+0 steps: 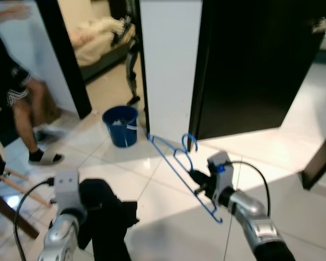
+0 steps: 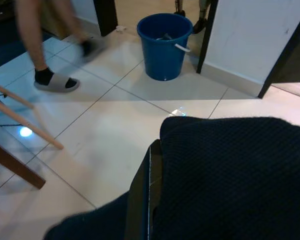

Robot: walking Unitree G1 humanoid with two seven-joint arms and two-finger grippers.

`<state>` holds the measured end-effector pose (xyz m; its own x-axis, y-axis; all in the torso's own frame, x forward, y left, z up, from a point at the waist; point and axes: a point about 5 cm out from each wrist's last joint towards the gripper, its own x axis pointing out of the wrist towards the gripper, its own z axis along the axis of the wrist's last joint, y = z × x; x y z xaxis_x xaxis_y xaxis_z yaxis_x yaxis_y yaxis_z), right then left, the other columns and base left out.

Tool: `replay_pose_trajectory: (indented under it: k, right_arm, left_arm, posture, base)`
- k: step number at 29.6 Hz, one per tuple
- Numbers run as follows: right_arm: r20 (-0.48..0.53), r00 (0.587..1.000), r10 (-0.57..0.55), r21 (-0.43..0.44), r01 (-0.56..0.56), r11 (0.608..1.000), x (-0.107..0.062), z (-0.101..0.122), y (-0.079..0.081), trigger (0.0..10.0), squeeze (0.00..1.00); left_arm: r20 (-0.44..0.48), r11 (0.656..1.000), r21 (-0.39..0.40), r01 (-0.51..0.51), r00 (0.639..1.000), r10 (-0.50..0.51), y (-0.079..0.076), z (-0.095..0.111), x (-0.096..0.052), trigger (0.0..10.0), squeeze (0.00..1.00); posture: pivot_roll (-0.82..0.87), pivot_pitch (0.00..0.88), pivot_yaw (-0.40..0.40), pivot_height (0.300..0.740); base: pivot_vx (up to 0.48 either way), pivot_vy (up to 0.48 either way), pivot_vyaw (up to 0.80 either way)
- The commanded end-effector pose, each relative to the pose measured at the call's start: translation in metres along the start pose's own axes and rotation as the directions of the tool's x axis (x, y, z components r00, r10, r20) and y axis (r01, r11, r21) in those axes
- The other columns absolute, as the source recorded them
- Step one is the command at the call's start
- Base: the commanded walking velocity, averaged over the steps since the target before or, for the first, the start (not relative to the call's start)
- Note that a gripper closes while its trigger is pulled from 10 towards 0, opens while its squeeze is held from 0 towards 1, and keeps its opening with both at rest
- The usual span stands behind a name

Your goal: Hang hanger

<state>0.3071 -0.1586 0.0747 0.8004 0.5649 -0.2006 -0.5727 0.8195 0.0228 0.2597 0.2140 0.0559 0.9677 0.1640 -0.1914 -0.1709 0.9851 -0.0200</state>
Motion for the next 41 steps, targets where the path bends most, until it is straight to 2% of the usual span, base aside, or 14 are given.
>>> replay_pose_trajectory:
  k: [1,14,33,35,39,40,41]
  right_arm:
    - [-0.01,1.0,0.002,-0.001,-0.002,1.0,-0.001,-0.002,-0.001,10.0,0.0]
    - [-0.011,1.0,0.007,-0.005,-0.007,1.0,0.0,-0.003,0.0,10.0,0.0]
    - [0.012,0.997,0.082,-0.005,-0.082,0.997,0.003,0.0,0.007,10.0,0.0]
    - [0.032,0.992,0.121,-0.004,-0.121,0.993,0.004,0.001,0.012,10.0,0.0]
    - [0.08,0.99,0.119,0.051,-0.123,0.991,0.004,0.005,0.012,10.0,0.0]
    - [0.08,0.99,0.116,0.049,-0.12,0.992,0.005,0.005,0.012,10.0,0.0]
    - [0.08,0.99,0.116,0.049,-0.12,0.992,0.005,0.005,0.012,10.0,0.0]
  left_arm:
    - [0.013,1.0,0.009,-0.005,1.0,0.005,0.0,0.003,0.0,10.0,0.0]
    - [0.008,1.0,0.023,-0.011,1.0,0.01,0.001,0.003,0.001,10.0,0.0]
    - [0.047,0.997,0.043,-0.07,0.997,0.068,0.008,0.011,0.005,10.0,0.0]
    - [0.086,0.995,0.057,-0.087,0.993,0.082,0.013,0.018,0.005,10.0,0.0]
    - [0.142,0.988,0.076,-0.132,0.983,0.121,0.022,0.034,0.009,10.0,0.0]
    - [0.171,0.985,0.081,-0.154,0.976,0.139,0.028,0.044,0.012,10.0,0.0]
    - [0.171,0.985,0.081,-0.154,0.976,0.139,0.028,0.044,0.012,10.0,0.0]
  posture:
    - [-0.03,0.0,0.032,0.74]
    - [-0.02,0.0,0.035,0.74]
    - [-0.01,0.0,0.032,0.74]
    - [0.0,0.0,0.049,0.74]
    - [0.0,0.0,0.058,0.74]
    - [0.0,0.0,0.062,0.74]
    - [0.0,0.0,0.062,0.74]
  base:
    - [0.0,0.0,0.76]
    - [0.0,0.0,0.76]
    - [0.0,0.0,0.76]
    - [0.24,0.0,0.76]
    - [0.48,0.0,0.0]
    - [0.48,0.0,0.0]
    - [0.48,0.0,0.0]
